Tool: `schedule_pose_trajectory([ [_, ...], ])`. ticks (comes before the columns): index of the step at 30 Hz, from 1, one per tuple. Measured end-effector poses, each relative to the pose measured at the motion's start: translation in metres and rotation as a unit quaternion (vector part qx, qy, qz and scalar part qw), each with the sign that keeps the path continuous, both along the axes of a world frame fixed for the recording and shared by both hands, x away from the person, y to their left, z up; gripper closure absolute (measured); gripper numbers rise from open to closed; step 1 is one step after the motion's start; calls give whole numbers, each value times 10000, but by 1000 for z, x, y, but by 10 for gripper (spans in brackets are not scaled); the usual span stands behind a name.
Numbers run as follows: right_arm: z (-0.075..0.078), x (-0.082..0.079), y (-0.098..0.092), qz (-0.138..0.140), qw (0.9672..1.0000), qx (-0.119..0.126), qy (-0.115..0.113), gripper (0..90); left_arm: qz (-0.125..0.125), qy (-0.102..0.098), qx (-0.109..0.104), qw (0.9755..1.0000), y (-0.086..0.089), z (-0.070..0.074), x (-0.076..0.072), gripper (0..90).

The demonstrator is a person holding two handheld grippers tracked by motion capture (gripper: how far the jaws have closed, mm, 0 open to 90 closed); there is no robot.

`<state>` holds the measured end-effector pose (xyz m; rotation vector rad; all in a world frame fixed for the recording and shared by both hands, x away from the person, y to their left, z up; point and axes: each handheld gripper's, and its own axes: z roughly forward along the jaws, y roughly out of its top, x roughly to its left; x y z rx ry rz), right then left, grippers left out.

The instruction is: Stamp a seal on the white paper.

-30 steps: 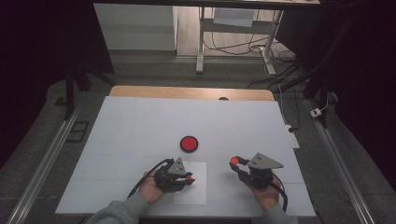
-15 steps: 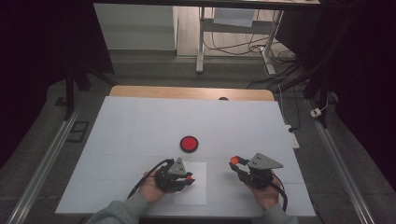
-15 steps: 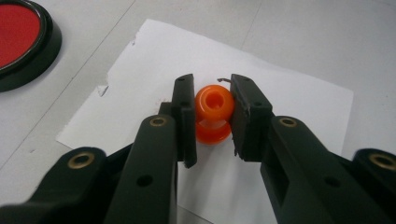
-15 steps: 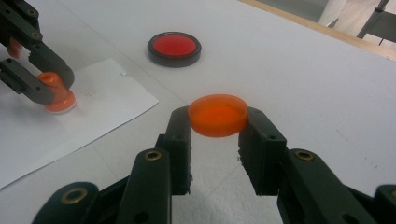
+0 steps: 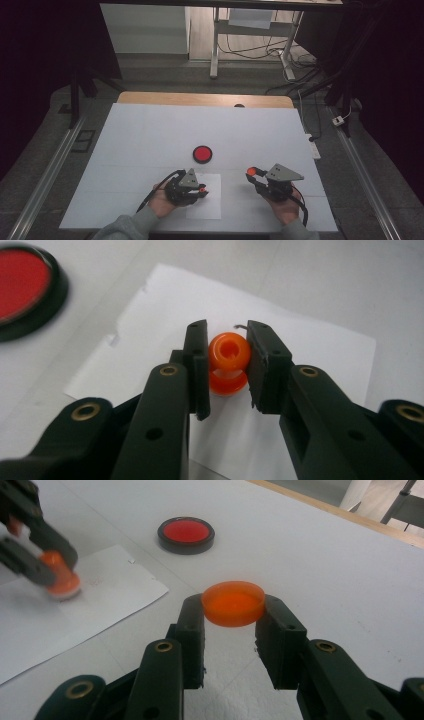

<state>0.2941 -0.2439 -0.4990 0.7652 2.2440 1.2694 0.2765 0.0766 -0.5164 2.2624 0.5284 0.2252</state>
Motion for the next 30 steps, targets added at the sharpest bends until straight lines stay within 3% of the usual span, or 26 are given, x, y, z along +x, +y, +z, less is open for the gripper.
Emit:
schedule_pose_trajectory([
  [3, 0, 0, 0, -7, 10000, 22, -23, 646, 76, -91, -448, 9989, 9, 14, -1, 724],
  [7, 0, 0, 0, 1, 10000, 19, -10, 646, 66, 23, -778, 9969, 17, 22, 0, 725],
  [19, 0, 0, 1, 1, 10000, 49, -27, 646, 68, 313, -1118, 9932, 27, 26, 5, 725],
  [30, 0, 0, 2, 26, 10000, 19, -11, 646, 173, 259, -1405, 9896, 41, 40, 6, 725],
])
